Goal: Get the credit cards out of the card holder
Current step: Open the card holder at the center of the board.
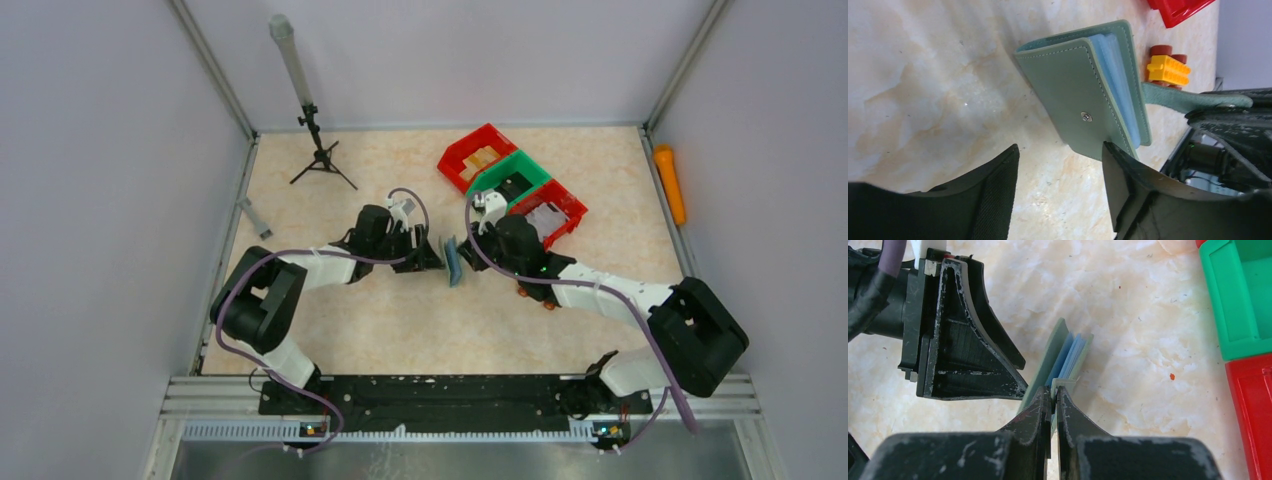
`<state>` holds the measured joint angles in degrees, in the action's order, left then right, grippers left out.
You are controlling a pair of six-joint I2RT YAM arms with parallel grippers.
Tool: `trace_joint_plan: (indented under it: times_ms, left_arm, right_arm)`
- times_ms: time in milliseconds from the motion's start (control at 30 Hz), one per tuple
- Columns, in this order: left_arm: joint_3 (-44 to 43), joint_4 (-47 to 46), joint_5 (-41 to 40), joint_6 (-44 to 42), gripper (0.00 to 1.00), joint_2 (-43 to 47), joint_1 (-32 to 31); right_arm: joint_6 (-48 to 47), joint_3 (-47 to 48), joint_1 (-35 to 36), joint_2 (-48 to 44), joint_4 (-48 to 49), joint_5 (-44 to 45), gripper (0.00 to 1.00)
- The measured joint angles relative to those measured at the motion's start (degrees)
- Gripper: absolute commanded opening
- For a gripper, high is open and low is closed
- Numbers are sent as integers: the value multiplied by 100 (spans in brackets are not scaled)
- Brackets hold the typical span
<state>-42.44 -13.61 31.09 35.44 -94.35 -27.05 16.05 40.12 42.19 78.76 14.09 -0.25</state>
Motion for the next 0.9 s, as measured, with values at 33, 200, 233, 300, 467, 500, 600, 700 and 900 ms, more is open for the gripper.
trace_joint_plan:
  times_ms: [33, 200, 233, 300, 467, 500, 600, 700, 900]
  left_arm:
    - [-7, 35, -17, -4, 56, 0, 0]
    - [-33, 149, -105, -59, 74, 0, 0]
    - [-33, 162, -122, -63, 83, 0, 0]
    - [-15, 140, -157, -85, 93, 24, 0]
    - [400, -229, -109, -48, 99, 595, 2]
    - [420, -313, -61, -46, 99, 658, 2]
    - [411, -595, 131, -20, 99, 621, 0]
    - [356, -658, 264, 17, 99, 415, -9]
    - [238, -476, 243, -11, 99, 240, -44]
  right_arm:
    - [0, 0, 0, 0, 0, 9, 0]
    - [0, 0, 0, 0, -44, 173, 0]
    - [0, 0, 0, 0, -50, 199, 0]
    - [0, 0, 0, 0, -57, 232, 0]
    - [0, 2, 0, 2, -61, 238, 0]
    - [0, 2, 0, 2, -61, 238, 0]
    - [0, 2, 0, 2, -61, 229, 0]
    - [-2, 2, 0, 2, -55, 197, 0]
    - [-44, 2, 0, 2, -17, 9, 0]
